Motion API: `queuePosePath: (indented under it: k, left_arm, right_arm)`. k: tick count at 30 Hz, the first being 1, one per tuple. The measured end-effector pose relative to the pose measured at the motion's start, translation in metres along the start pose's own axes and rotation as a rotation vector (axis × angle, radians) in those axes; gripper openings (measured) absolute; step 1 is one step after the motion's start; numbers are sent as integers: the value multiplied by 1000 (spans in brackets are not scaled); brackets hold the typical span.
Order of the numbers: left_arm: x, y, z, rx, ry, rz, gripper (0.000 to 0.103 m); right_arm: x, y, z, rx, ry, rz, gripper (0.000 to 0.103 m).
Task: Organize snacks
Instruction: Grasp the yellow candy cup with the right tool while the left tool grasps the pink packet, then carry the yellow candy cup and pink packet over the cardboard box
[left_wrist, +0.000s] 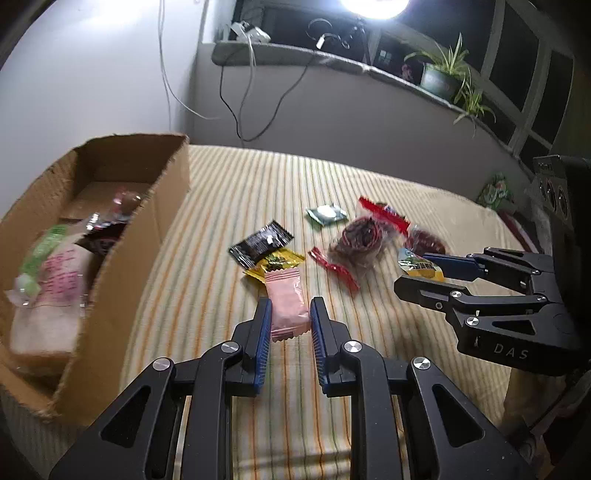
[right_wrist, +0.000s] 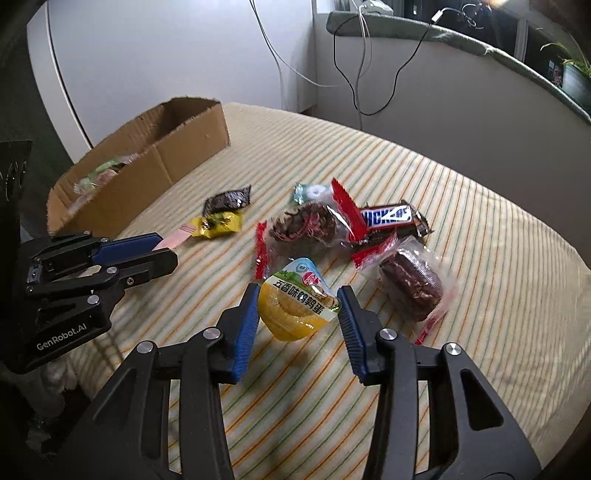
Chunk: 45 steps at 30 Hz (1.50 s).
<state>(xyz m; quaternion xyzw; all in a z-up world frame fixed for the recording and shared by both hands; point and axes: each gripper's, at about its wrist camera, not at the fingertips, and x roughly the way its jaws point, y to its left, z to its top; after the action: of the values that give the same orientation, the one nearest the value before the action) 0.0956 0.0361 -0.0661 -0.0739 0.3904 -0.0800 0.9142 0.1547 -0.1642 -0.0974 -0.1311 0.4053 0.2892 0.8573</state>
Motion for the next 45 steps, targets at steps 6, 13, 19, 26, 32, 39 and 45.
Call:
queuePosePath:
  k: [6, 13, 19, 26, 32, 39, 45]
  left_arm:
    - [-22, 10, 3, -18, -51, 18, 20]
    - [-49, 34, 9, -54, -111, 65, 20]
    - [-64, 57, 10, -85, -136, 116, 20]
    - [-80, 86, 7, -109, -152, 172, 20]
    - [-88, 109, 5, -143, -146, 206, 19]
    - [-93, 136, 2, -181, -154, 242, 19]
    - [-91, 150, 0, -202, -152, 281, 19]
  right_arm:
    - [-19, 17, 9, -32, -39, 18, 44]
    - [-28, 44, 26, -77, -71, 54, 44]
    - [-26, 72, 42, -119, -91, 86, 44]
    - [-20, 105, 61, -172, -106, 122, 44]
    - [-11, 132, 74, -210, -110, 155, 44]
    - [4, 164, 84, -259, -98, 190, 44]
    - [20, 183, 90, -287, -80, 204, 44]
